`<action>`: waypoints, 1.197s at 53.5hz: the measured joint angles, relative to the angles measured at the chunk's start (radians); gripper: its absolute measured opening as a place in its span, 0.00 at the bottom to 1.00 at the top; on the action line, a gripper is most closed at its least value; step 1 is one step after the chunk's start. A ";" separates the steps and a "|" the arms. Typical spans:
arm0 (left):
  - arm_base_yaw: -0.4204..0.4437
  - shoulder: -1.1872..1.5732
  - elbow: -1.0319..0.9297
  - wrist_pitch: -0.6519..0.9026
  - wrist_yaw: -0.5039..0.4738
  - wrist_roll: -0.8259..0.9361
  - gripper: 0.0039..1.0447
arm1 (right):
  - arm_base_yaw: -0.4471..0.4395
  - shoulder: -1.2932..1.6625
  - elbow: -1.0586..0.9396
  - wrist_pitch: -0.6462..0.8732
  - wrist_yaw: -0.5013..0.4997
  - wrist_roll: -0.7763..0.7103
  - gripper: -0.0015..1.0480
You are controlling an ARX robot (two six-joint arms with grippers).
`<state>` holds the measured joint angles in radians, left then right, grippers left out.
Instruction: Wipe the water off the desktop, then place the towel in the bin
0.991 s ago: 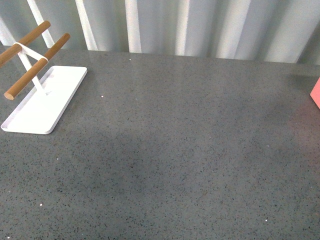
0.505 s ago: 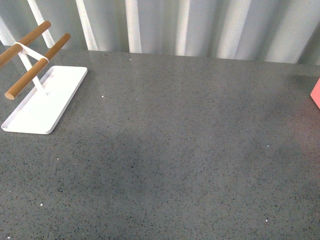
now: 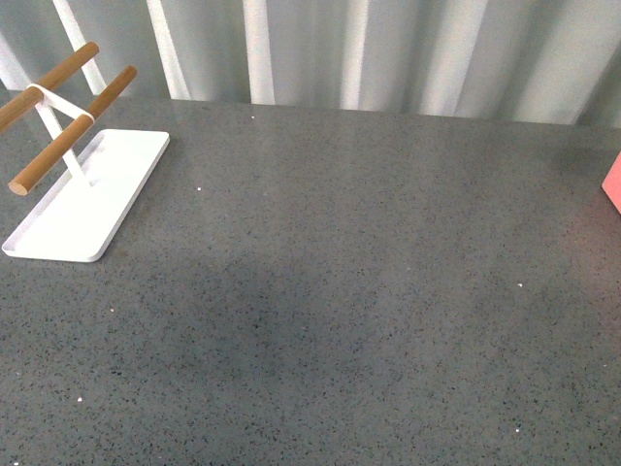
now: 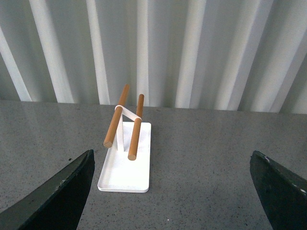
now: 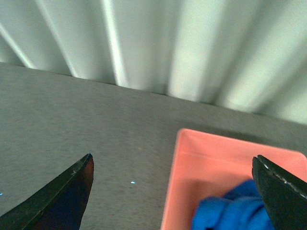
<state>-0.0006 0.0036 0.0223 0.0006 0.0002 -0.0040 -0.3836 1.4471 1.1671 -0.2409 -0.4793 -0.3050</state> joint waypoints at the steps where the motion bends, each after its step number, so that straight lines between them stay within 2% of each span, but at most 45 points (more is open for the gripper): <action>1: 0.000 0.000 0.000 0.000 0.000 0.000 0.94 | 0.012 -0.032 -0.019 0.000 -0.018 -0.005 0.93; 10: 0.000 0.000 0.000 0.000 0.000 0.000 0.94 | 0.103 -0.327 -0.232 -0.047 -0.110 -0.108 0.93; 13: 0.000 0.000 0.000 0.000 0.000 0.000 0.94 | 0.122 -0.406 -0.299 -0.024 -0.074 -0.136 0.92; 15: 0.000 0.000 0.000 0.000 0.000 0.000 0.94 | 0.150 -0.473 -0.391 0.129 0.055 -0.079 0.86; 18: 0.000 0.000 0.000 0.000 0.000 0.000 0.94 | 0.176 -0.548 -0.505 0.321 0.191 0.022 0.77; 21: 0.000 0.000 0.000 0.000 0.000 0.000 0.94 | 0.196 -0.608 -0.600 0.467 0.275 0.121 0.69; 27: 0.000 0.000 0.000 0.000 0.000 0.000 0.94 | 0.225 -0.678 -0.721 0.587 0.325 0.224 0.52; 39: 0.000 0.000 0.000 0.000 0.000 0.000 0.94 | 0.272 -0.758 -0.880 0.628 0.368 0.280 0.17; 43: 0.000 0.000 0.000 0.000 0.000 0.000 0.94 | 0.289 -0.803 -0.923 0.637 0.382 0.284 0.03; 47: 0.000 0.000 0.000 0.000 0.000 0.000 0.94 | 0.351 -0.843 -0.964 0.637 0.466 0.287 0.03; 51: 0.000 0.000 0.000 0.000 0.001 0.000 0.94 | 0.378 -0.879 -1.001 0.636 0.467 0.287 0.03; 64: 0.000 0.000 0.000 0.000 0.000 0.000 0.94 | 0.380 -0.966 -1.062 0.612 0.472 0.288 0.03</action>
<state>-0.0006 0.0036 0.0223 0.0006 0.0002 -0.0040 -0.0032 0.4809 0.1055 0.3706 -0.0074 -0.0174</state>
